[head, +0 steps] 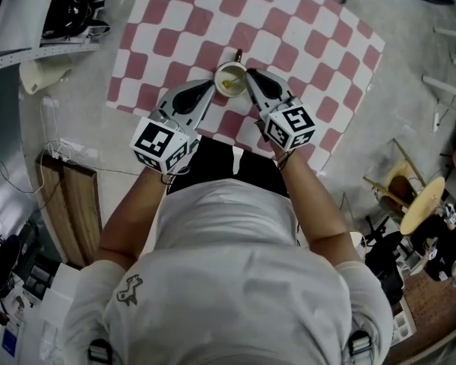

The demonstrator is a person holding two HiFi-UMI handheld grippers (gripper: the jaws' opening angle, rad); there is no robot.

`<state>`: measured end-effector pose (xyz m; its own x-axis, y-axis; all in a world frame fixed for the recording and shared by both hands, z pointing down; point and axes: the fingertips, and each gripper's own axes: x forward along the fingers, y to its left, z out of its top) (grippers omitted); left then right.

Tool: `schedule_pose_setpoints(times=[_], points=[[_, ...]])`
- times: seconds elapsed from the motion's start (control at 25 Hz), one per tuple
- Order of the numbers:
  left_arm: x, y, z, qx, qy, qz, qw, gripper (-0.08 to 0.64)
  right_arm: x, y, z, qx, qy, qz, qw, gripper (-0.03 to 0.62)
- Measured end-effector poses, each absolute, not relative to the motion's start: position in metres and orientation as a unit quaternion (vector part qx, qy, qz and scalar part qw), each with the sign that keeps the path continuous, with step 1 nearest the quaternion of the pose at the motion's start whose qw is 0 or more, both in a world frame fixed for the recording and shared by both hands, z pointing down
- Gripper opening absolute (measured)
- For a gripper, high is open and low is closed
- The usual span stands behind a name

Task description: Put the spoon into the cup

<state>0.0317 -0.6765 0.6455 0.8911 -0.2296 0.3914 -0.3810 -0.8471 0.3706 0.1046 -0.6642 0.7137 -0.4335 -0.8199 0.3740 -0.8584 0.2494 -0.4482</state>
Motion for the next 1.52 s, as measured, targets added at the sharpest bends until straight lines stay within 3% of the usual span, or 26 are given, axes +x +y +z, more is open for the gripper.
schedule_pose_setpoints(times=[0.32, 0.48, 0.88, 1.24, 1.52], points=[[0.031, -0.680, 0.648, 0.946, -0.165, 0.165, 0.224, 0.012, 0.115, -0.664, 0.733, 0.543, -0.779, 0.310, 0.052, 0.038], [0.030, -0.680, 0.649, 0.945, -0.170, 0.165, 0.226, 0.012, 0.116, -0.667, 0.742, 0.543, -0.776, 0.317, 0.058, 0.104], [0.028, -0.675, 0.645, 0.940, -0.186, 0.154, 0.240, 0.012, 0.122, -0.652, 0.757, 0.539, -0.771, 0.332, 0.071, 0.129], [0.034, -0.654, 0.635, 0.941, -0.200, 0.148, 0.228, 0.012, 0.126, -0.638, 0.740, 0.532, -0.784, 0.313, 0.073, 0.127], [0.038, -0.627, 0.610, 0.944, -0.218, 0.129, 0.209, 0.012, 0.128, -0.614, 0.698, 0.522, -0.810, 0.257, 0.076, 0.037]])
